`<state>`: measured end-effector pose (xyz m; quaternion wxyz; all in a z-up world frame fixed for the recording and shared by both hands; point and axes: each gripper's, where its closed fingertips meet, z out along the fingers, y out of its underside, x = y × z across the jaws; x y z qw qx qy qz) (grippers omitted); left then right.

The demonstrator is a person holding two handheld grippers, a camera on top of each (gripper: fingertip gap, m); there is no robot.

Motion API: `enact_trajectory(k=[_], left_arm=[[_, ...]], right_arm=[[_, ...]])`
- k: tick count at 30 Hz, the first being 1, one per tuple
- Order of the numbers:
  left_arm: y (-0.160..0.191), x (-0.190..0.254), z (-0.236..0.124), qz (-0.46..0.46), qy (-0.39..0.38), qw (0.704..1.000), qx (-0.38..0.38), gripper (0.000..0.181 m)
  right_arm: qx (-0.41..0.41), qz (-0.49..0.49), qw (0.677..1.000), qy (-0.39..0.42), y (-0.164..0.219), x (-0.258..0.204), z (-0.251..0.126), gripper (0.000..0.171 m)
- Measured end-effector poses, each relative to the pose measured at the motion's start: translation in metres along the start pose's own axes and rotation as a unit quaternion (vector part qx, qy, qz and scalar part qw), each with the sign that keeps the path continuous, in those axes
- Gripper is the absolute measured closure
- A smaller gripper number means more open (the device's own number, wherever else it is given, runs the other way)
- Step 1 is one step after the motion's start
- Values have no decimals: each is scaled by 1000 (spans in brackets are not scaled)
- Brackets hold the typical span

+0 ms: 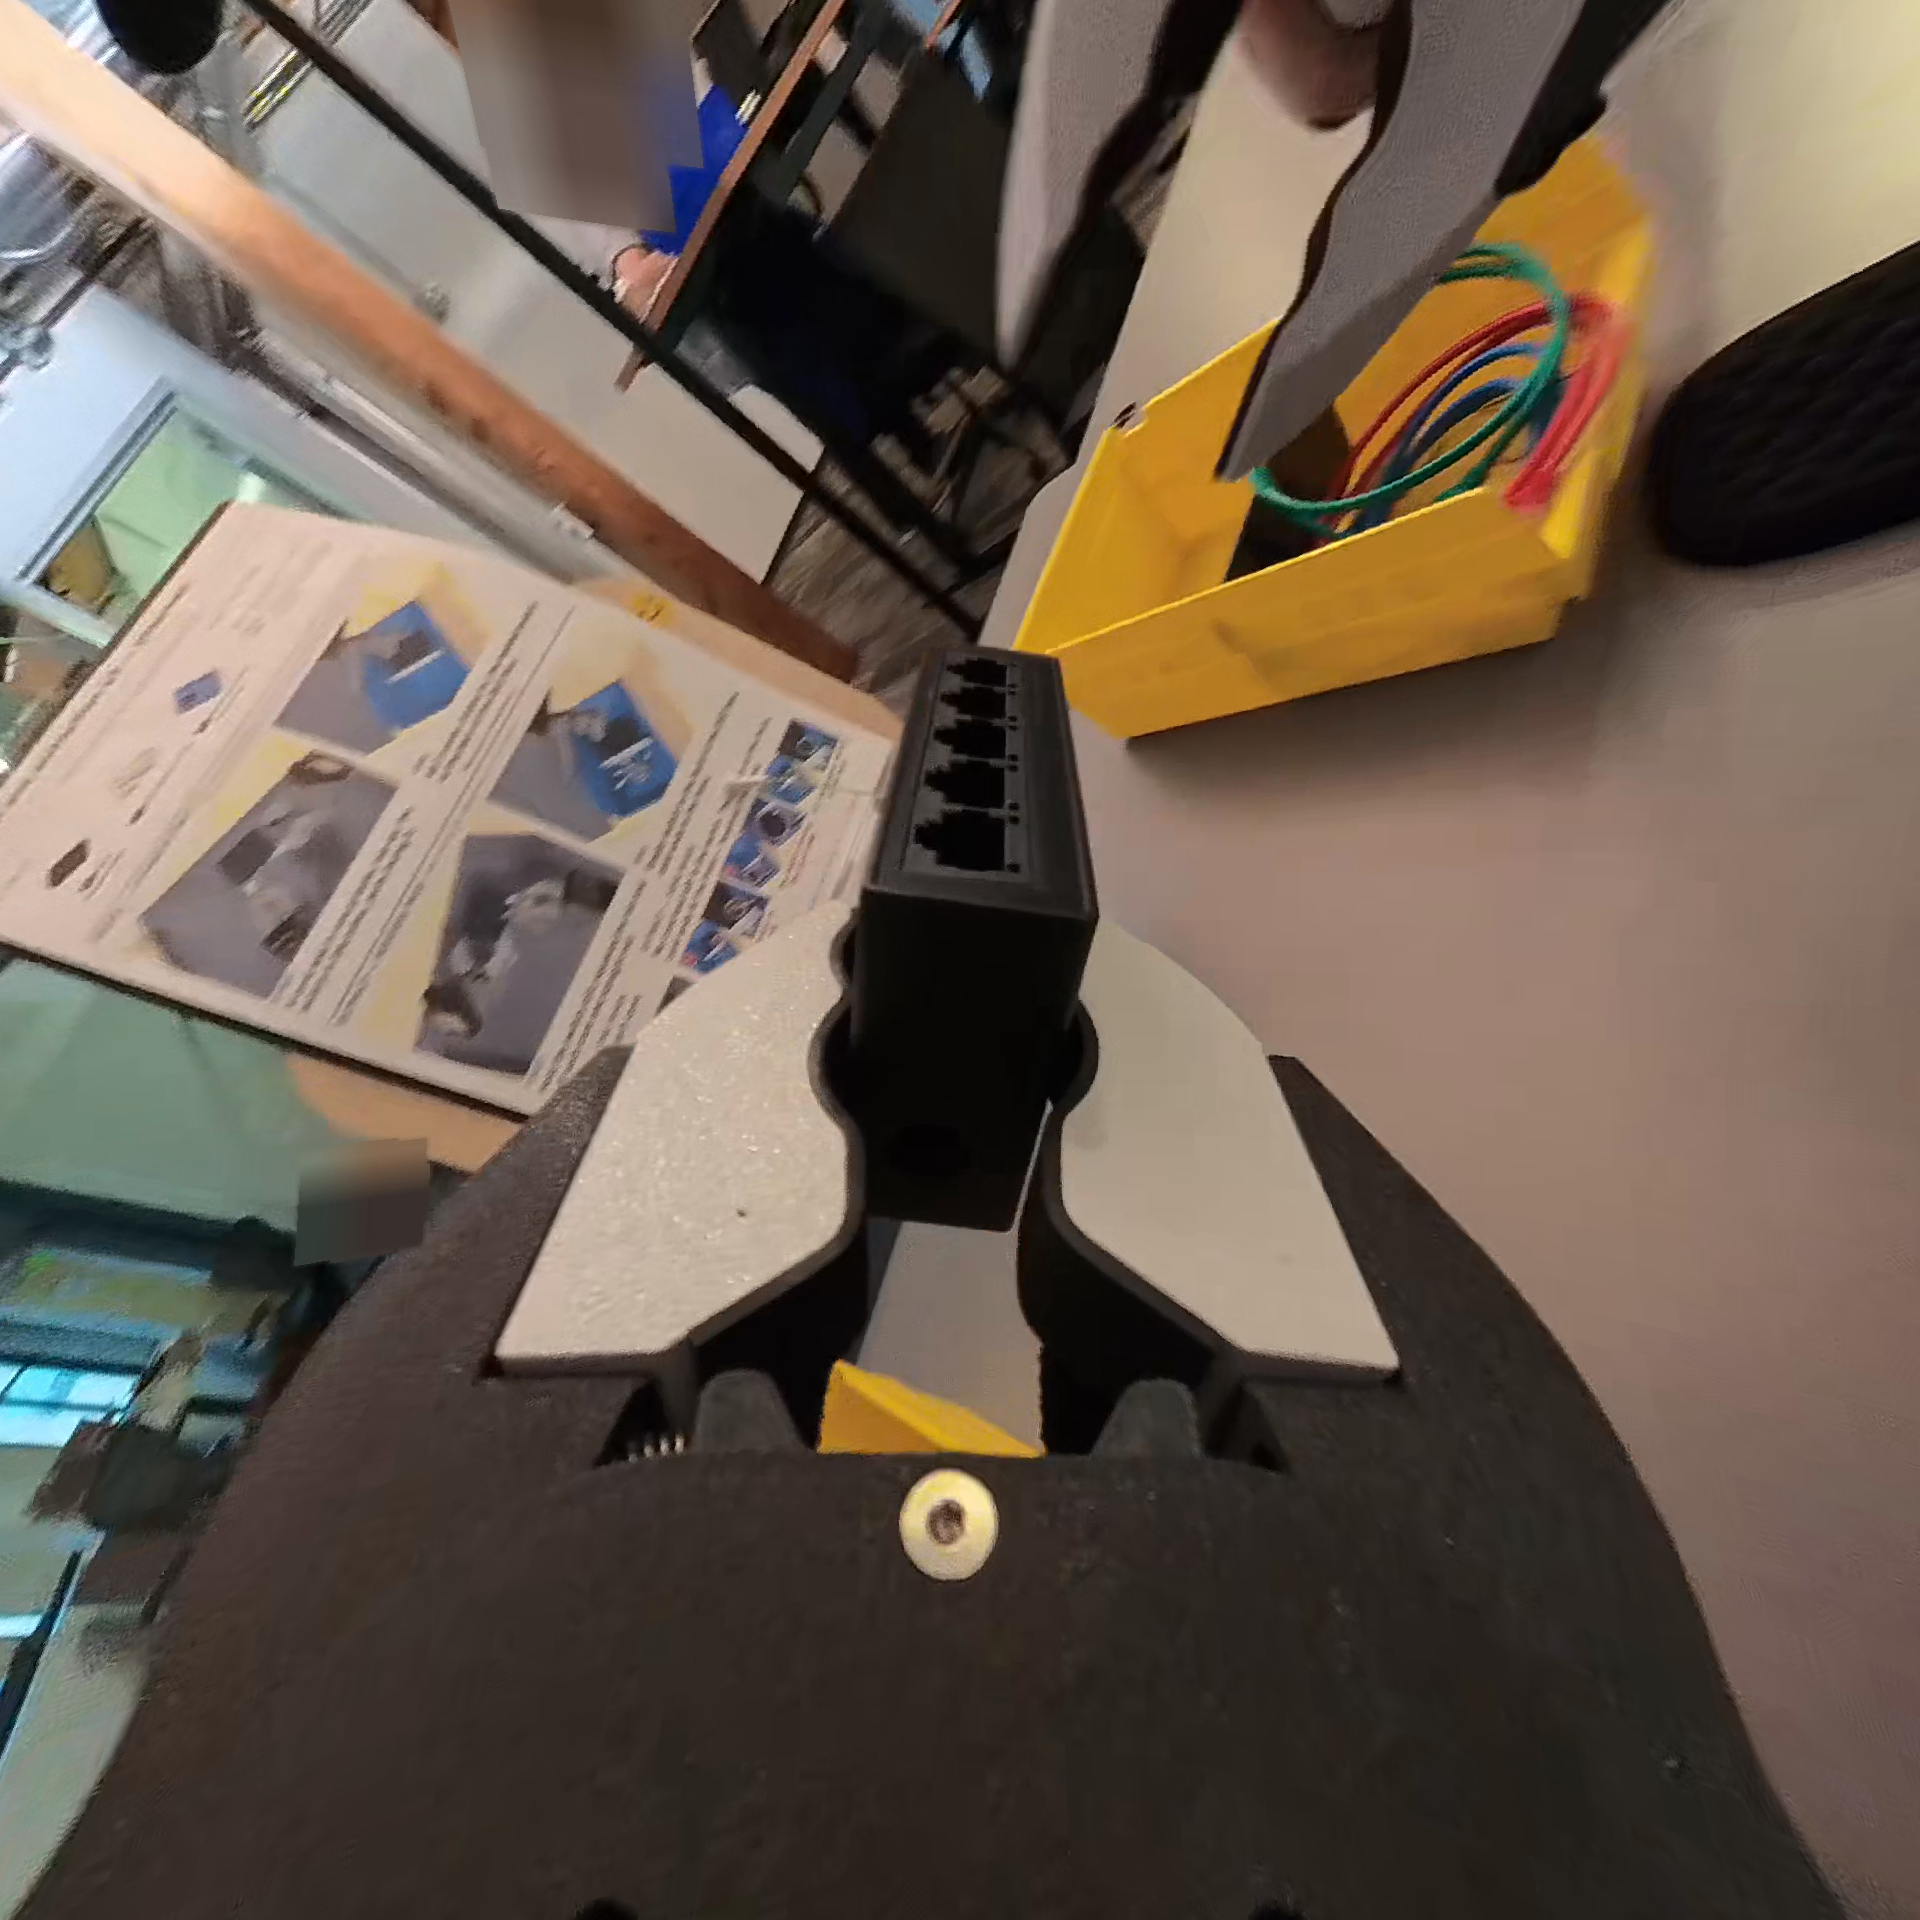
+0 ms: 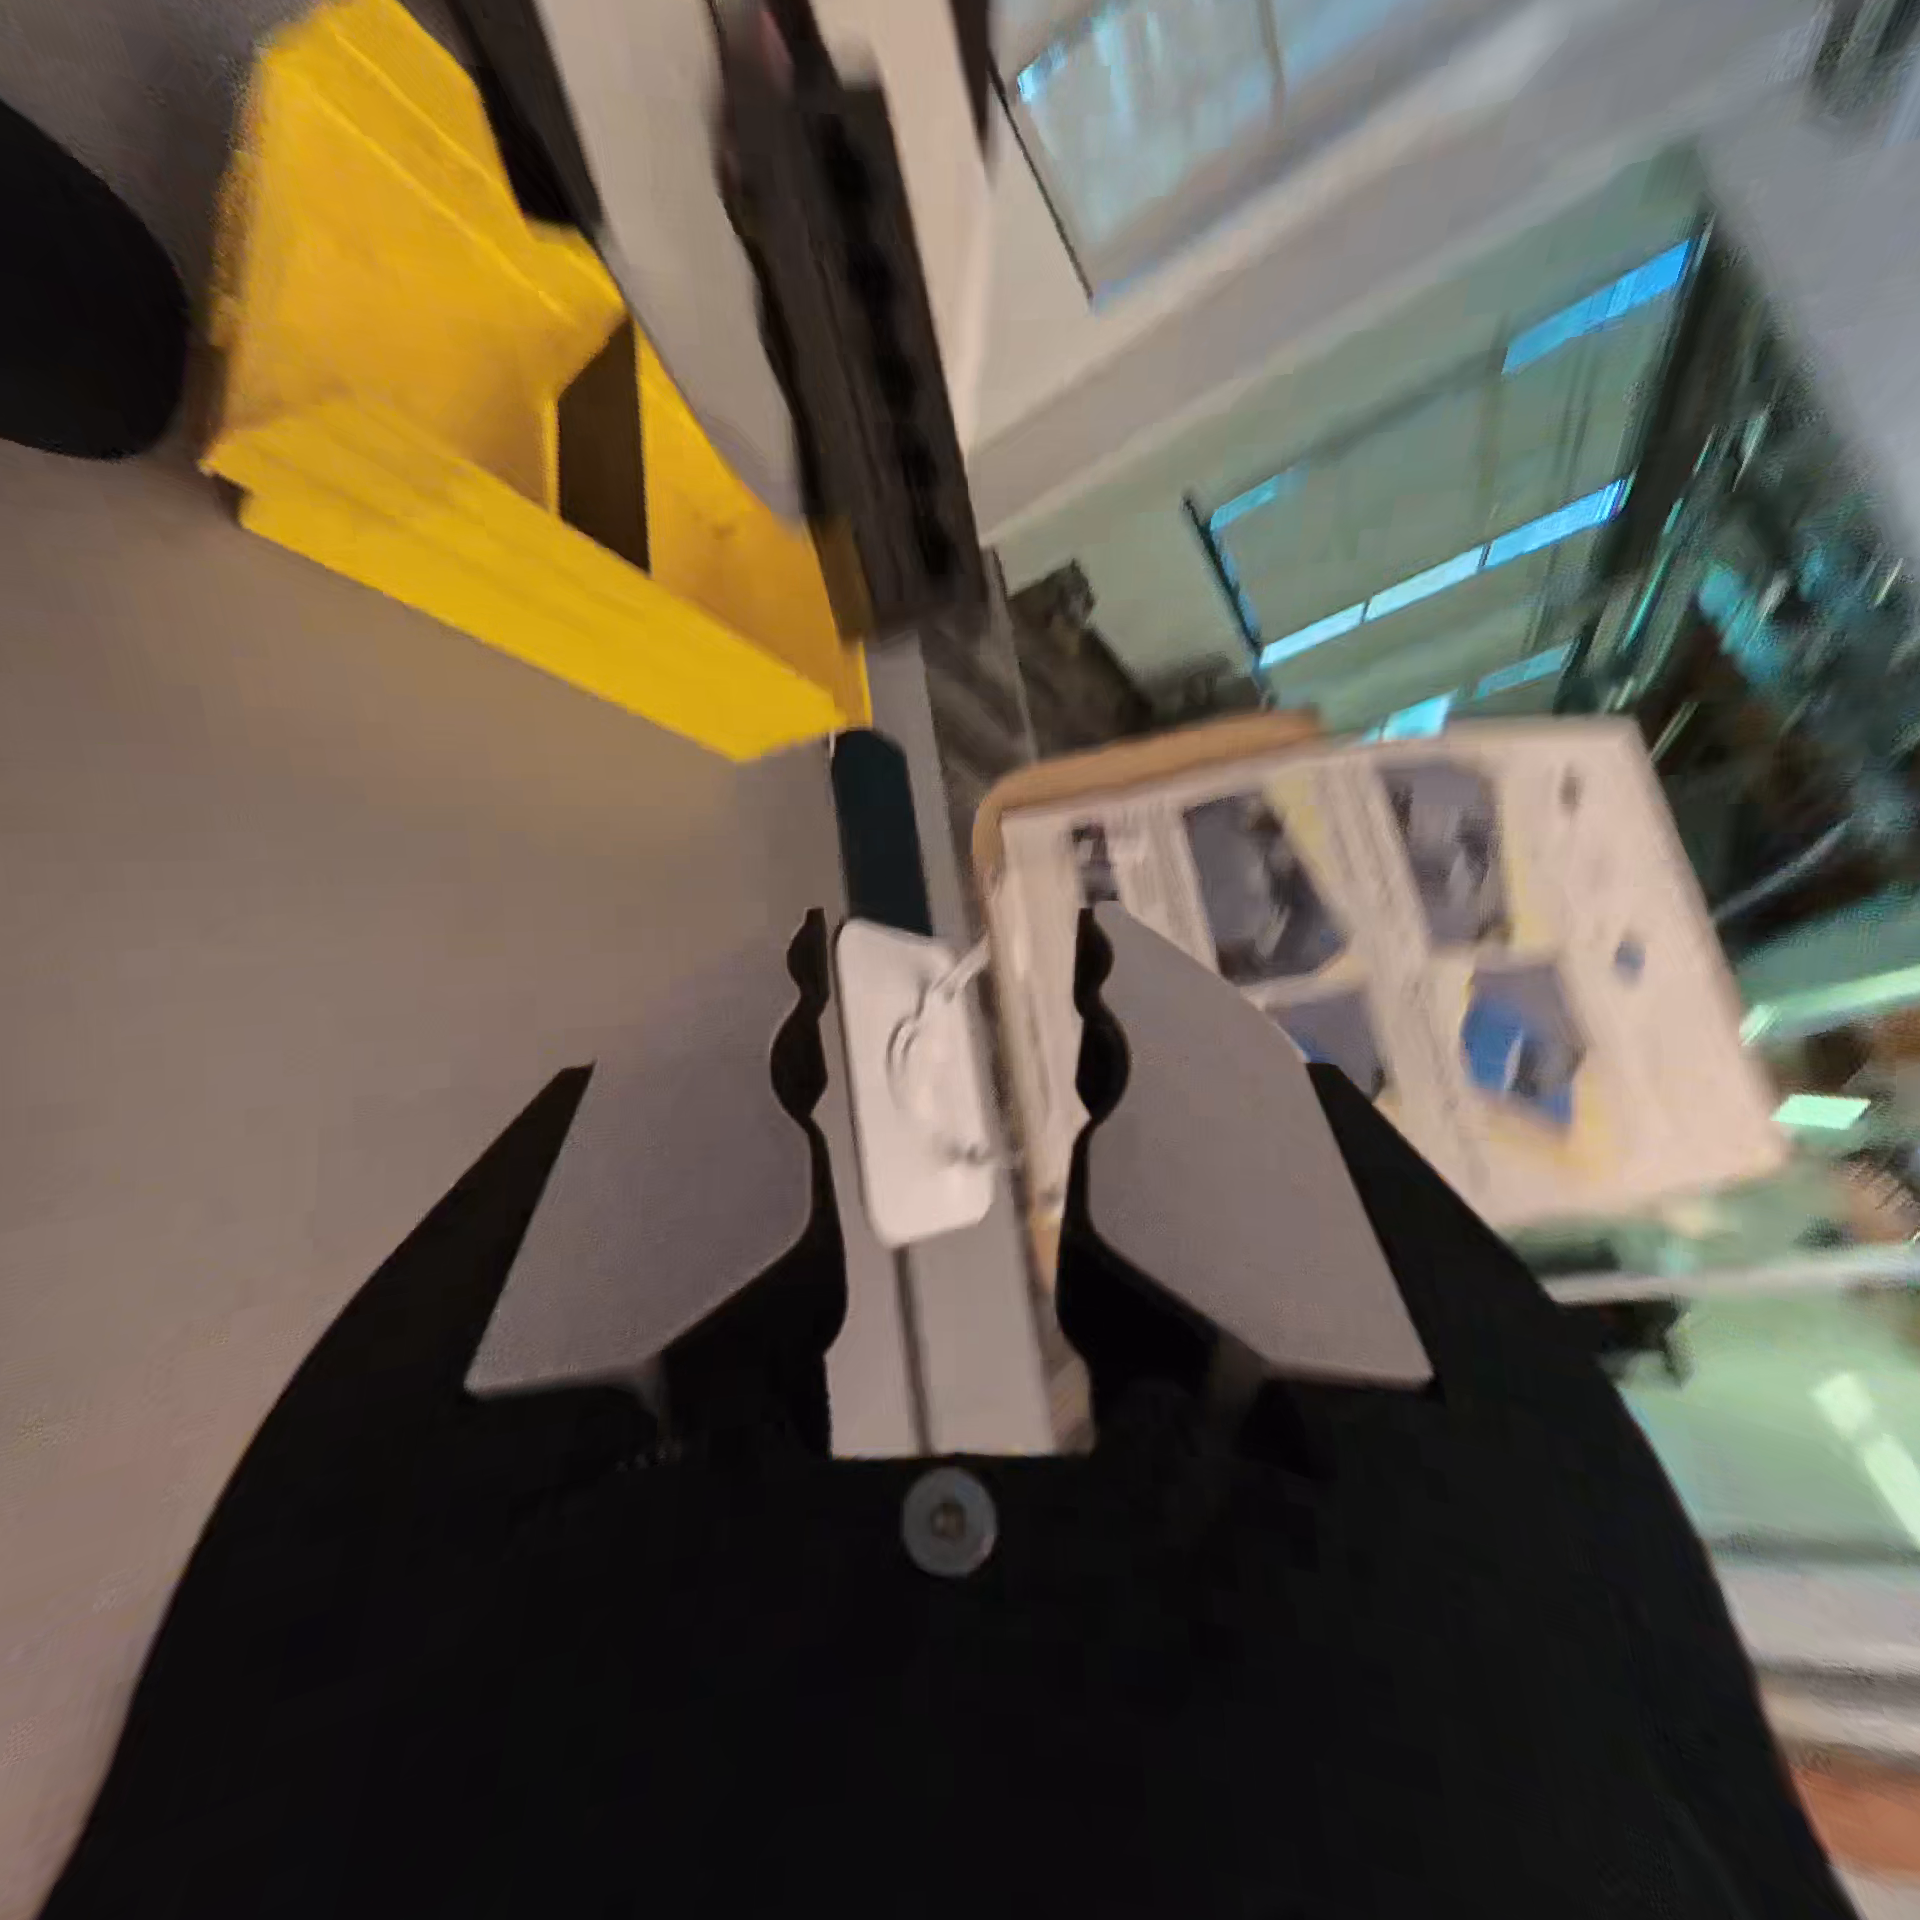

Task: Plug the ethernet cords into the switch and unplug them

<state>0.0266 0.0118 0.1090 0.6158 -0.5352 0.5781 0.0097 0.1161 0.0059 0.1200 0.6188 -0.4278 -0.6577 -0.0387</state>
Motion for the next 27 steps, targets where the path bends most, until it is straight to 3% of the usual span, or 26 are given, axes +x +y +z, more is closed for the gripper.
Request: enact_trajectory(k=[4, 6, 7, 8, 12, 15, 19, 23, 27], left_arm=[[-9, 15, 2, 20, 24, 999, 8, 151], [-13, 24, 3, 28, 42, 999, 15, 151], [-15, 27, 3, 31, 50, 998, 17, 151], [-14, 27, 4, 37, 47, 998, 13, 151], [-4, 14, 7, 21, 5, 1000, -12, 137], [11, -7, 2, -21, -29, 999, -36, 129], [13, -32, -9, -94, -63, 994, -10, 133], [15, -40, -15, -106, -77, 991, -7, 134], [12, -39, -13, -119, -70, 990, 3, 133]], right_arm=[[12, -59, 997, -38, -45, -21, 29, 123], [-18, -61, 997, -42, -44, -22, 42, 124], [-24, -65, 996, -65, -44, -28, 45, 140], [-32, -59, 995, -78, -42, -31, 47, 143], [-52, -21, 994, -92, -20, -22, 41, 143], [-103, 26, 992, -67, 41, 12, 25, 143], [-226, 147, 961, -64, 177, 48, -11, 143], [-345, 216, 908, -100, 291, 29, -52, 143], [-428, 202, 867, -156, 356, -12, -67, 143]])
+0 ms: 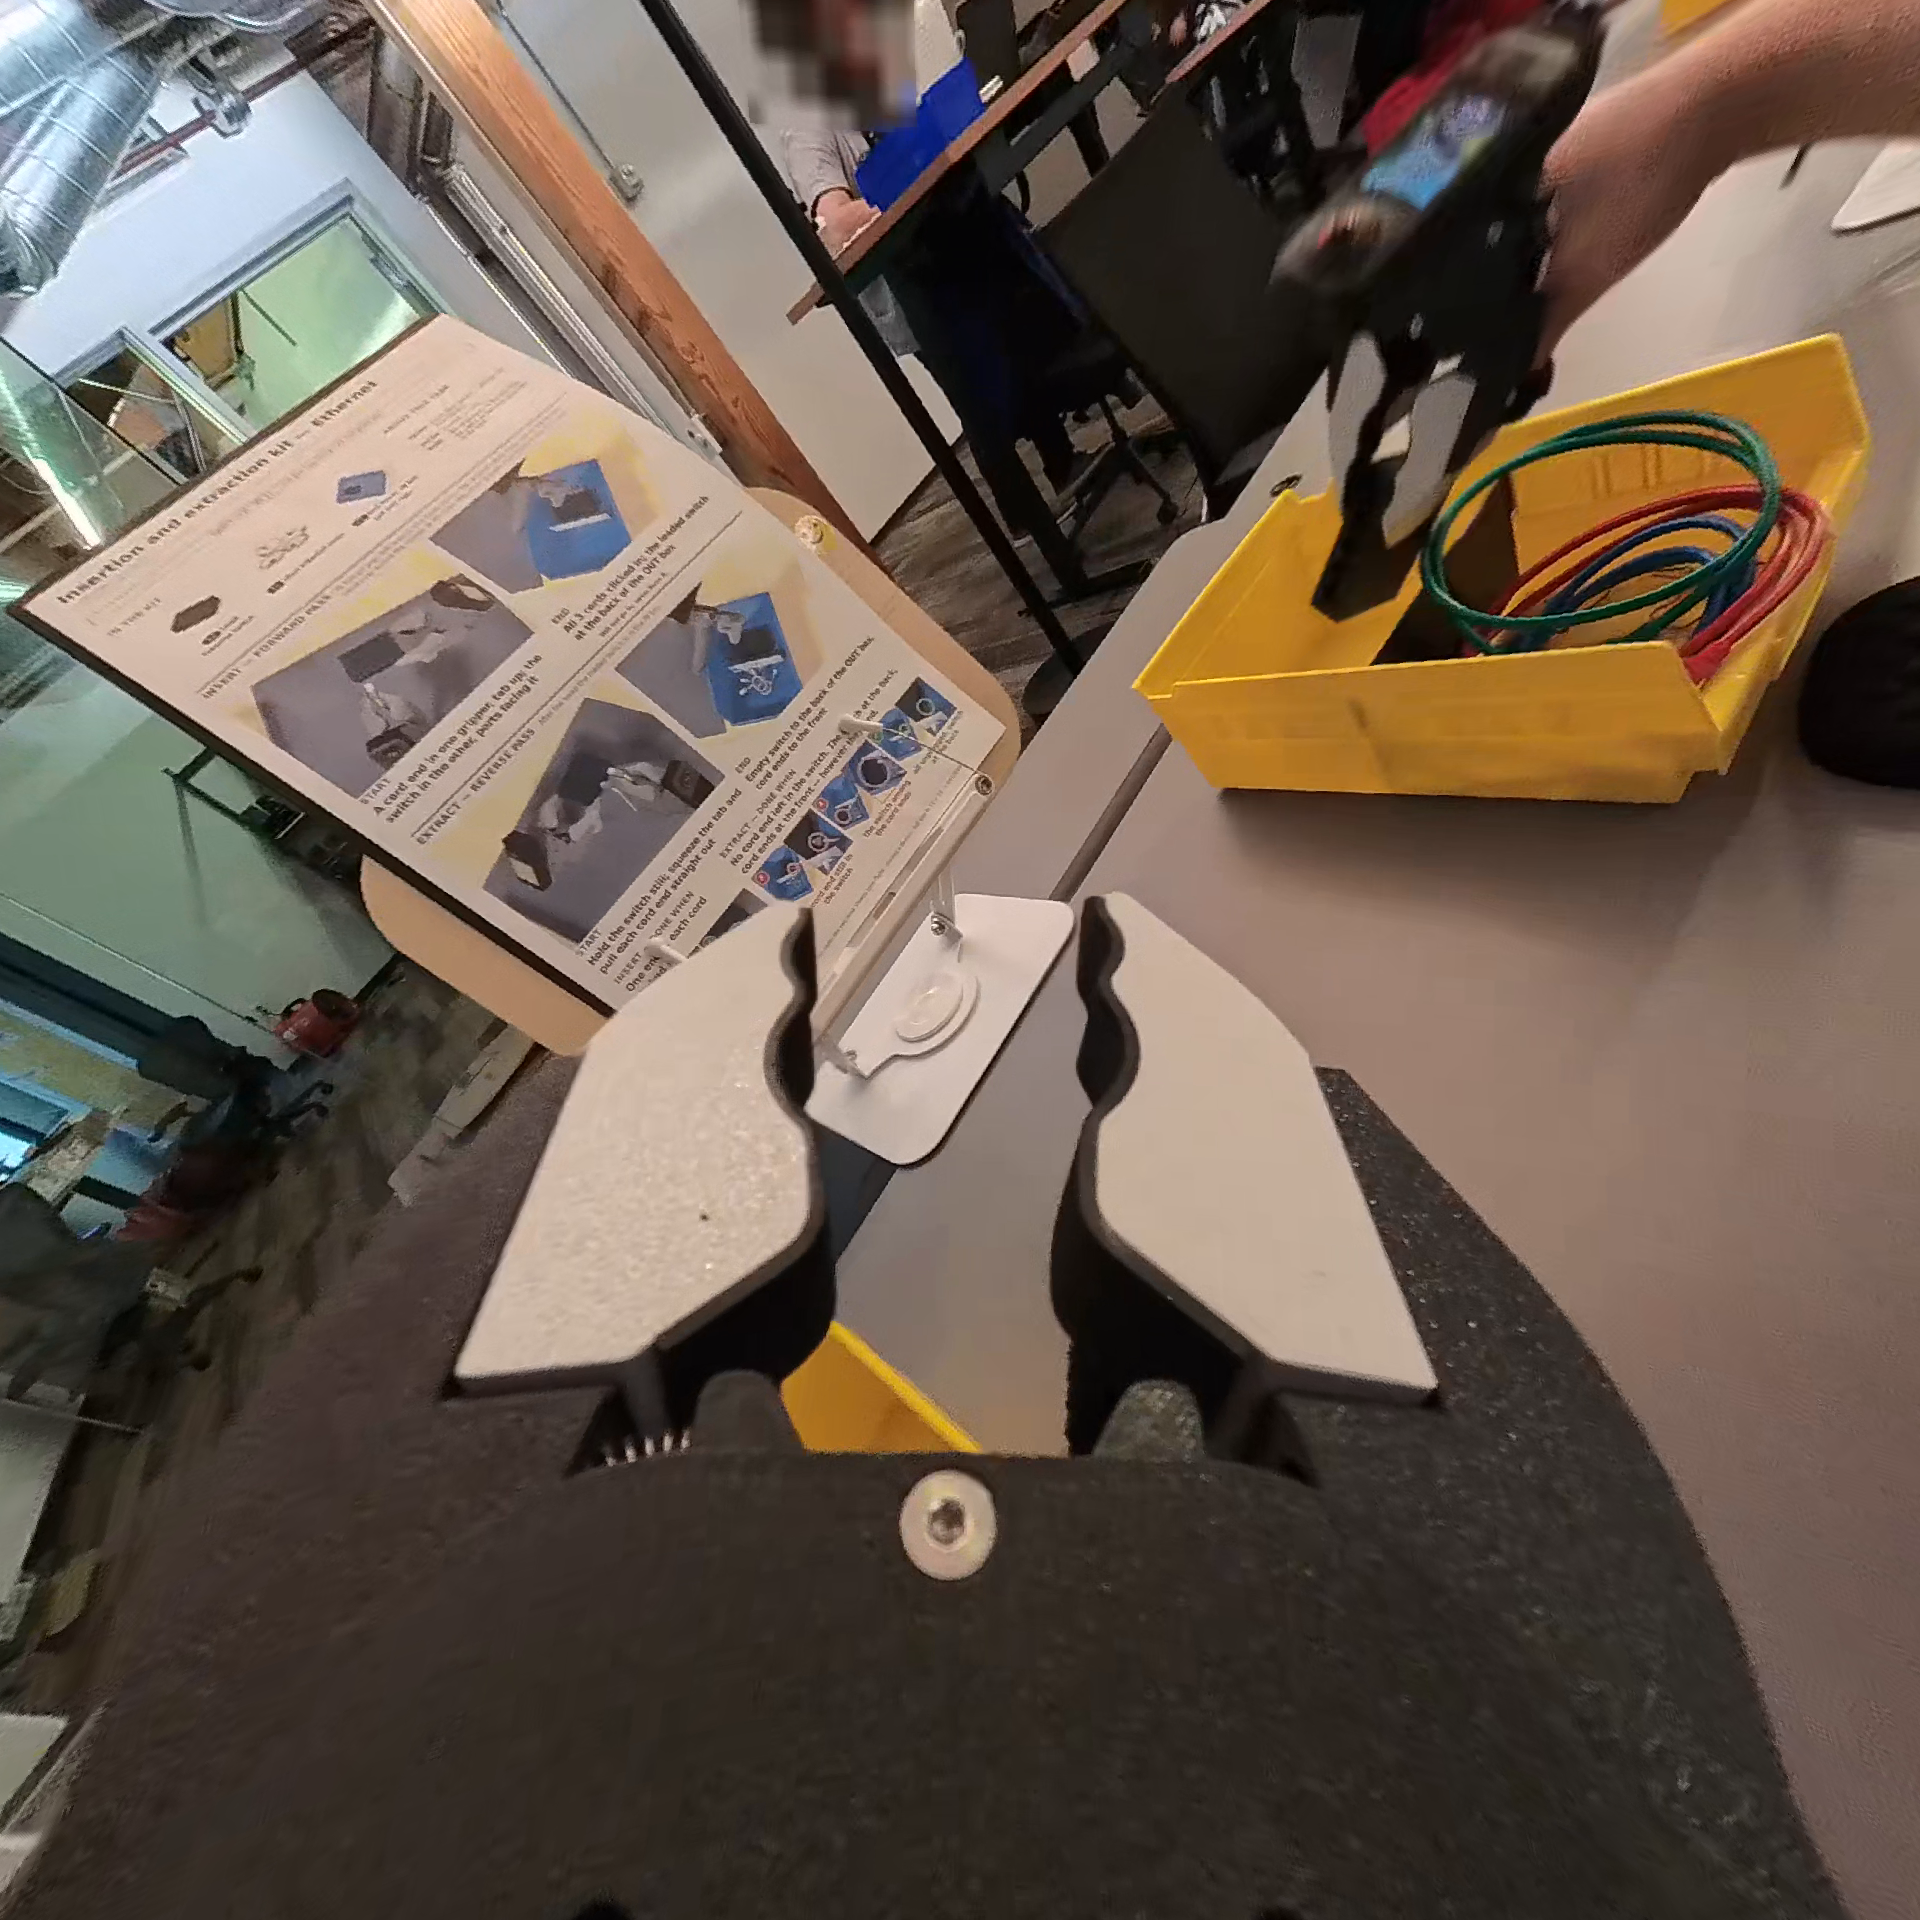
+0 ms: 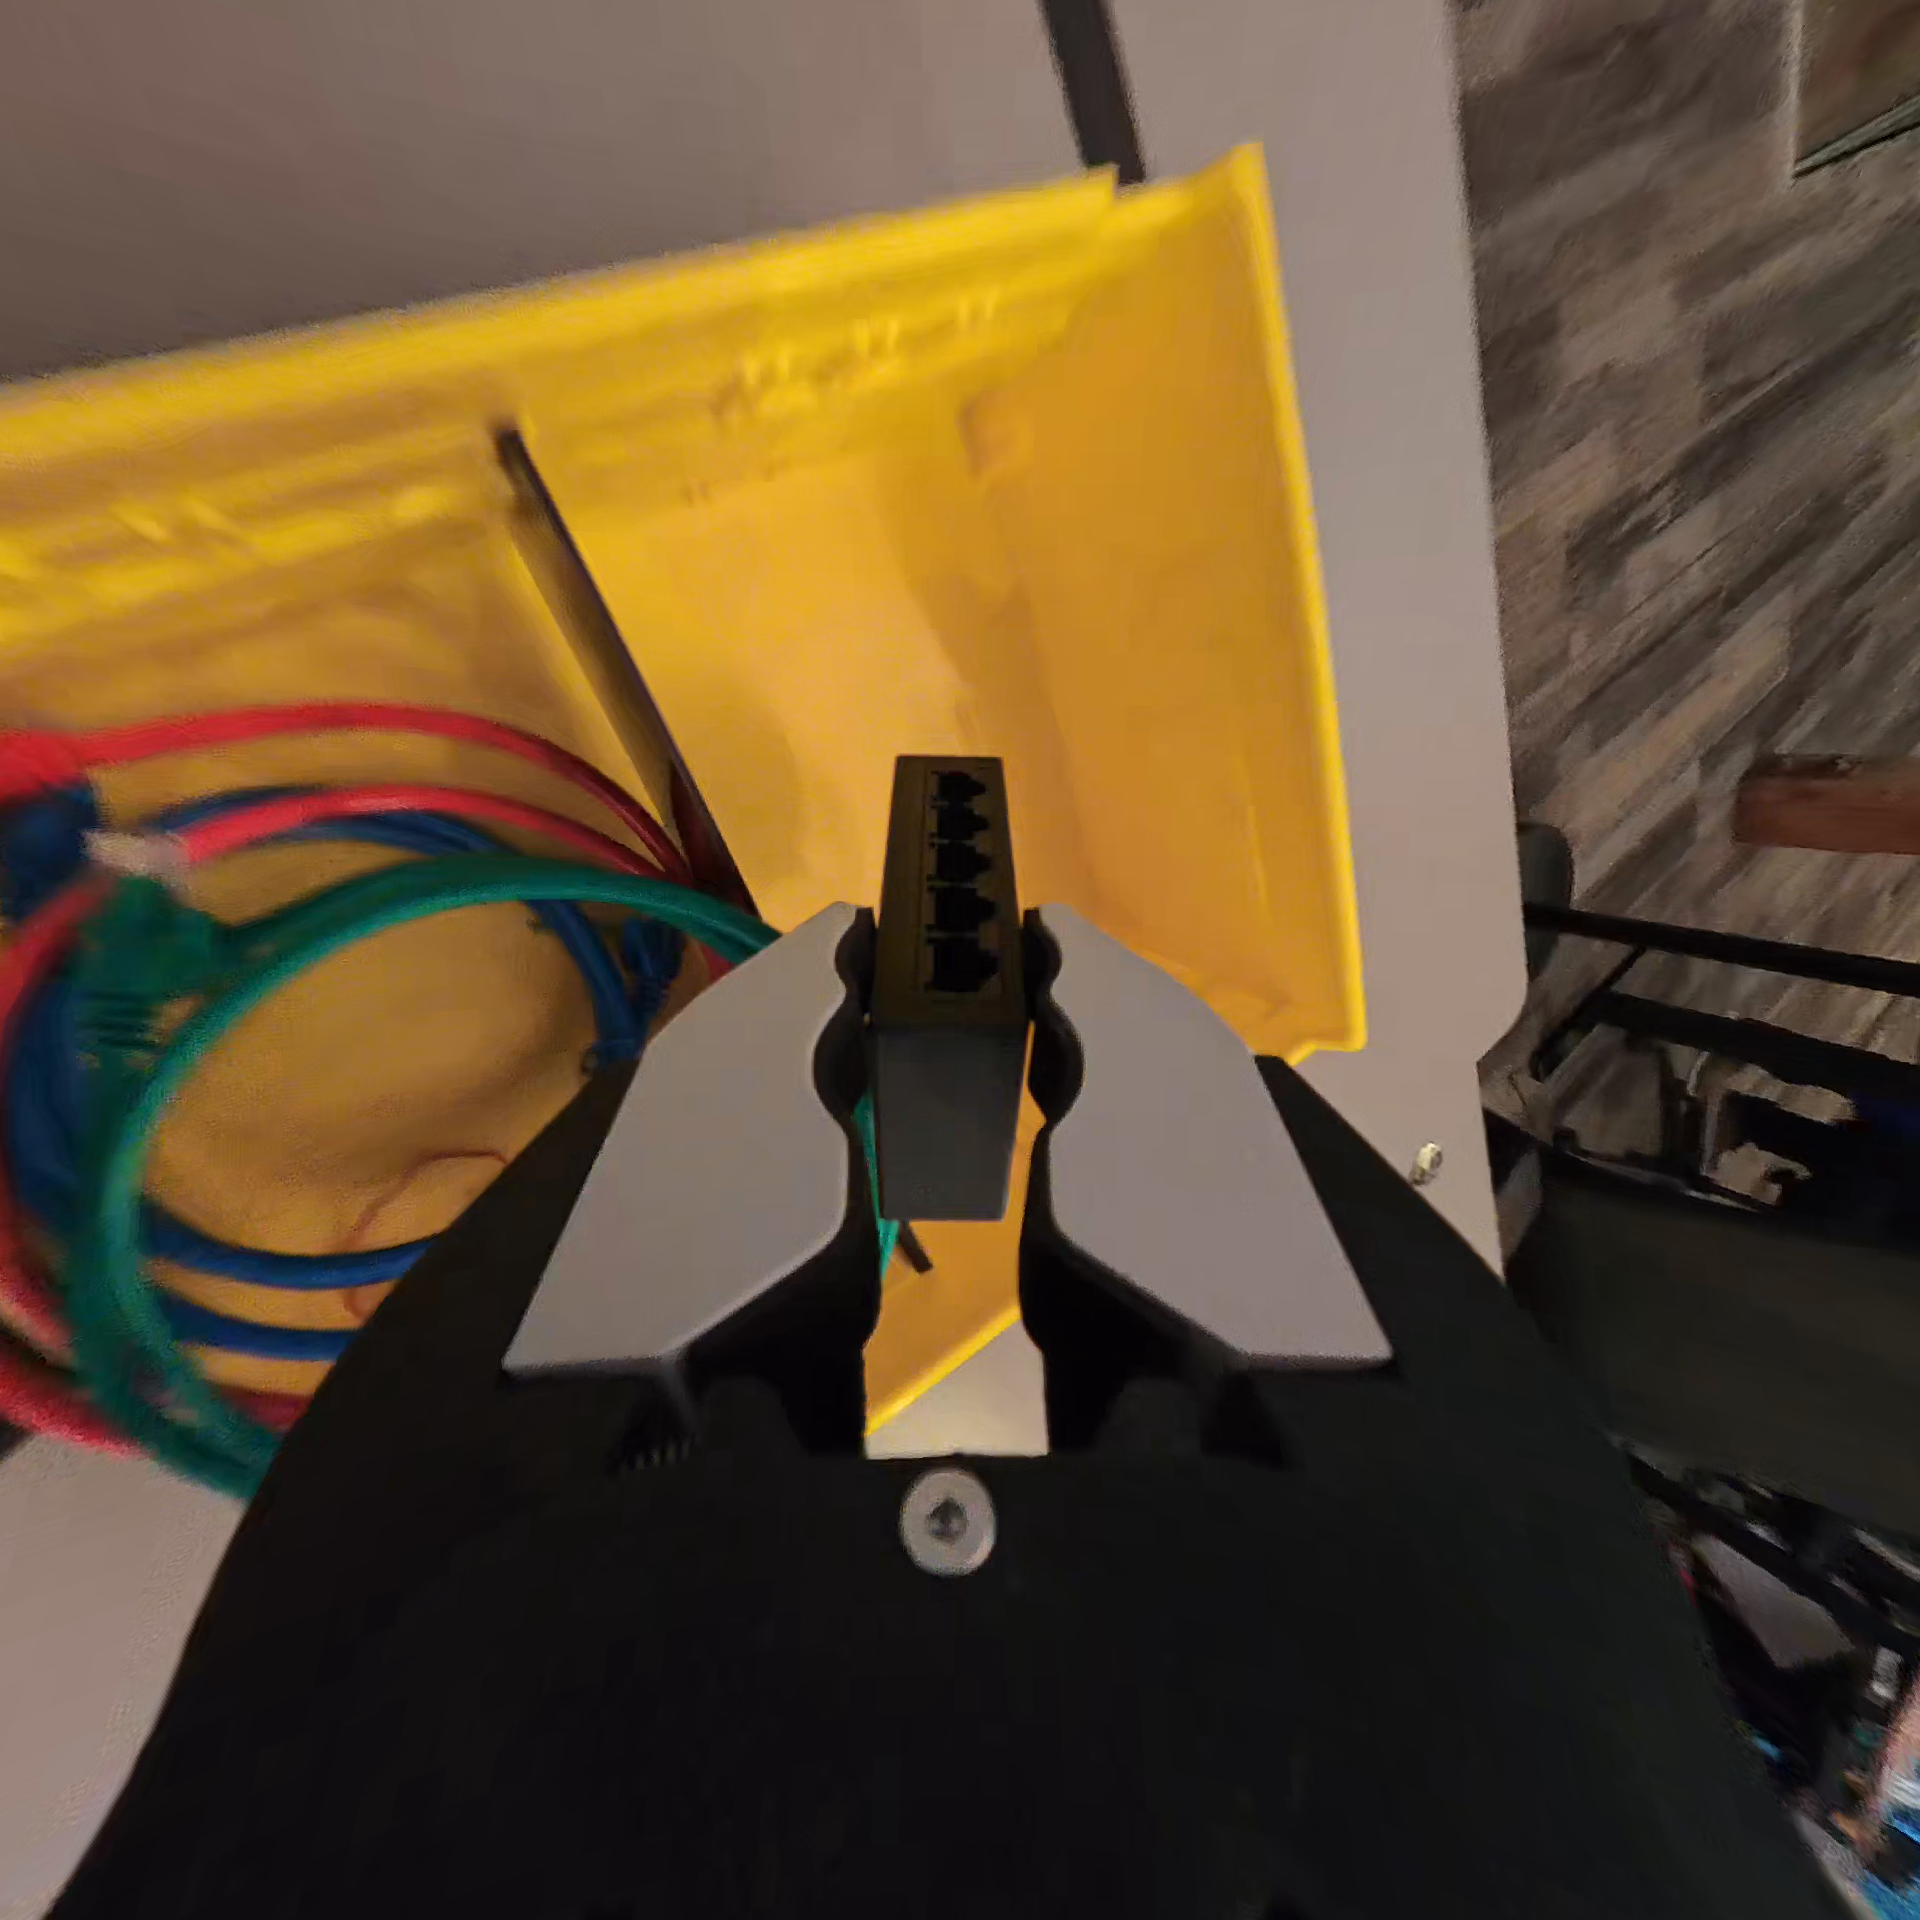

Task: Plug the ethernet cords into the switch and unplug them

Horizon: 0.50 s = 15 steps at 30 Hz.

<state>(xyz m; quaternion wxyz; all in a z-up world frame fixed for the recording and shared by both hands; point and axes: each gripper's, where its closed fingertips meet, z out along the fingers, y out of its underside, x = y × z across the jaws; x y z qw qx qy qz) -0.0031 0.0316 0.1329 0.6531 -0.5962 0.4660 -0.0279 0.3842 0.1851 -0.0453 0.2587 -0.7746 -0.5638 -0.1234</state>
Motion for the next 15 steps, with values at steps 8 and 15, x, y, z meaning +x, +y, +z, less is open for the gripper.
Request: enact_trajectory(k=[8, 15], left_arm=[[9, 1, 8, -3, 2, 1000, -19, 135], [17, 9, 20, 15, 5, 999, -43, 136]], right_arm=[[-13, -16, 999, -38, -6, 14, 50, 143], [64, 58, 991, -107, -25, 17, 71, 143]])
